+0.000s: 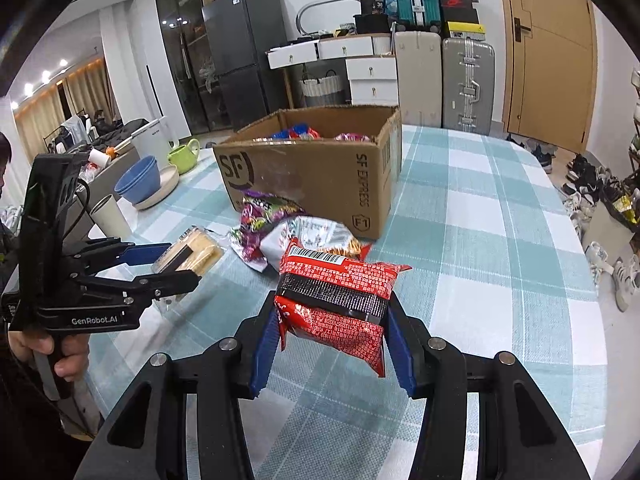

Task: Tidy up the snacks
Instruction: 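Carry both packets over the box and lower them inside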

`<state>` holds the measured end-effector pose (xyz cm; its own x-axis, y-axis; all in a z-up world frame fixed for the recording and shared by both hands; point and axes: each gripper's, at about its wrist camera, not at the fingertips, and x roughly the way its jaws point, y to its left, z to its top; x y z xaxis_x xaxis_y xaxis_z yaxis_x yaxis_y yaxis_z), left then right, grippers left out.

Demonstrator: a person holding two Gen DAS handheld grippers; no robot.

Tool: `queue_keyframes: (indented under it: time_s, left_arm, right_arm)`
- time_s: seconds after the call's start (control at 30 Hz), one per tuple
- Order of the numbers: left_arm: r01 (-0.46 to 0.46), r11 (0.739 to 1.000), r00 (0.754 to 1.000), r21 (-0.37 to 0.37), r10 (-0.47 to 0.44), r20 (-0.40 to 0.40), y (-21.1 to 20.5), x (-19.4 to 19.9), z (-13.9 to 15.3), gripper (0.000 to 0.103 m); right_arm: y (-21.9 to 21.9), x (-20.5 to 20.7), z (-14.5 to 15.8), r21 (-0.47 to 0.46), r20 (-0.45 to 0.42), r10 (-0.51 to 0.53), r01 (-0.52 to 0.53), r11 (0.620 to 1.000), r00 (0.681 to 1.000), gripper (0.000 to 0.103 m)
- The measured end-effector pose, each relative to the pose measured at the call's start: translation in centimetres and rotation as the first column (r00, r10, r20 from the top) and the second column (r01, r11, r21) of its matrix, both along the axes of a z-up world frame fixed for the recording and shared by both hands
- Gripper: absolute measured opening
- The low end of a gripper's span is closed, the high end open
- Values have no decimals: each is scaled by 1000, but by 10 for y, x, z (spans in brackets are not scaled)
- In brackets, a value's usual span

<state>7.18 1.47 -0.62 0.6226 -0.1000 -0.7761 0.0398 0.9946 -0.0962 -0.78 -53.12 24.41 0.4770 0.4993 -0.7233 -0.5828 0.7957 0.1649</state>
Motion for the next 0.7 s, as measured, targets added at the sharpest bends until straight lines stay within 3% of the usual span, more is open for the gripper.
queue_keyframes:
  time_s: [0.7]
  left_arm:
    - [-27,1000,993,13,25,118,4,30,54,55]
  right_arm:
    - [18,24,31,44,51,0,-2,999,999,49]
